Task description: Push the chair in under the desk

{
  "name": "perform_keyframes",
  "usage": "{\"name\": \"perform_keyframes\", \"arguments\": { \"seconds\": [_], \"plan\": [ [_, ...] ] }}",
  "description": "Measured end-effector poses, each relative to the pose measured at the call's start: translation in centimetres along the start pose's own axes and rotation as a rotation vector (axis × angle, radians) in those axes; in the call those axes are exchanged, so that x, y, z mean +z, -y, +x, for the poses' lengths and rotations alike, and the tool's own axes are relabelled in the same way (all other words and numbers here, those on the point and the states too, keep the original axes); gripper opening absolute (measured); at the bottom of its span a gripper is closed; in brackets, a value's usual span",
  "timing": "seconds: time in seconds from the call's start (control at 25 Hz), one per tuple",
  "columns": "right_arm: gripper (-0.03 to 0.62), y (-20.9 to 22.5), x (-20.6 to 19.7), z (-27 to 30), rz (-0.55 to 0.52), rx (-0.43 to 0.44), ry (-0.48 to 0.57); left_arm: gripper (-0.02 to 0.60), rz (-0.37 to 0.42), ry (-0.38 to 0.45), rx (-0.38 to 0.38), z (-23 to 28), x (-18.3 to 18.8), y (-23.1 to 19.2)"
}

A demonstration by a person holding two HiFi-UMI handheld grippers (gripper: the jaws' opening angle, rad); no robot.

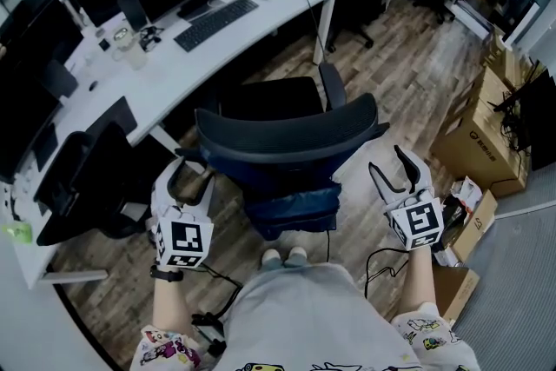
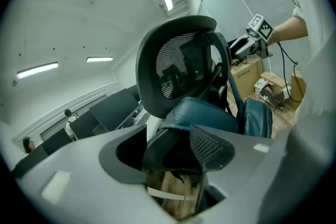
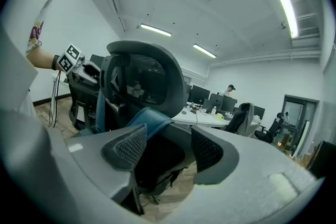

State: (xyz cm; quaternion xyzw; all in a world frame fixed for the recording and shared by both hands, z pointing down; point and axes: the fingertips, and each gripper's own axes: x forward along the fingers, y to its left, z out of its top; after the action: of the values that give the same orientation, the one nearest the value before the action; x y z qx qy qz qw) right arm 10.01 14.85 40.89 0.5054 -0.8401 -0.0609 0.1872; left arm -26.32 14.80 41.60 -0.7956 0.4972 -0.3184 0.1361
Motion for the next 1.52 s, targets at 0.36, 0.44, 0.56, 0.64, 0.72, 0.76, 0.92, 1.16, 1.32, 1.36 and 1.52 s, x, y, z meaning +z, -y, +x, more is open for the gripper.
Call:
{"name": "perform_keyframes", "arguments": {
  "seconds": [0.36, 0.44, 0.56, 0.64, 0.72, 0.76, 0.92, 1.16, 1.32, 1.36, 1.52],
  "plan": [
    [0.287, 1.8, -0.9, 2.7, -0.187, 0.023, -0.070, 0.270, 0.111, -0.061, -0.027, 2.0, -1.9, -0.7],
    [0.288, 2.0, -1.3, 3.3, -0.227, 0.032, -0.088, 0.270, 0.134, -0.071, -0.026, 2.4, -2.2, -0.7],
    [0.290, 2.1, -1.6, 4.3, -0.287, 0.045, -0.110, 0.269, 0.172, -0.095, -0.021, 2.7, -2.6, -0.9],
    [0.290, 2.2, -1.8, 4.9, -0.319, 0.055, -0.122, 0.261, 0.192, -0.108, -0.020, 3.0, -2.9, -1.0],
    [0.290, 2.3, -2.1, 5.4, -0.347, 0.067, -0.141, 0.244, 0.210, -0.114, -0.025, 3.3, -3.1, -0.8],
    [0.290, 2.3, -2.2, 5.6, -0.359, 0.073, -0.146, 0.237, 0.213, -0.115, -0.023, 3.3, -3.1, -0.8],
    [0.275, 2.3, -2.9, 6.3, -0.399, 0.064, -0.163, 0.224, 0.191, -0.111, -0.002, 3.3, -3.0, -1.1],
    [0.255, 2.4, -2.9, 6.7, -0.426, 0.043, -0.151, 0.229, 0.190, -0.117, 0.024, 3.4, -3.1, -1.3],
    [0.252, 2.5, -3.0, 6.9, -0.431, 0.047, -0.144, 0.230, 0.188, -0.112, 0.032, 3.4, -3.3, -1.3],
    [0.252, 2.6, -2.9, 6.9, -0.431, 0.048, -0.136, 0.230, 0.186, -0.112, 0.033, 3.5, -3.3, -1.3],
    [0.252, 3.0, -2.8, 7.2, -0.434, 0.051, -0.124, 0.229, 0.186, -0.118, 0.037, 3.8, -3.1, -1.3]
  ]
}}
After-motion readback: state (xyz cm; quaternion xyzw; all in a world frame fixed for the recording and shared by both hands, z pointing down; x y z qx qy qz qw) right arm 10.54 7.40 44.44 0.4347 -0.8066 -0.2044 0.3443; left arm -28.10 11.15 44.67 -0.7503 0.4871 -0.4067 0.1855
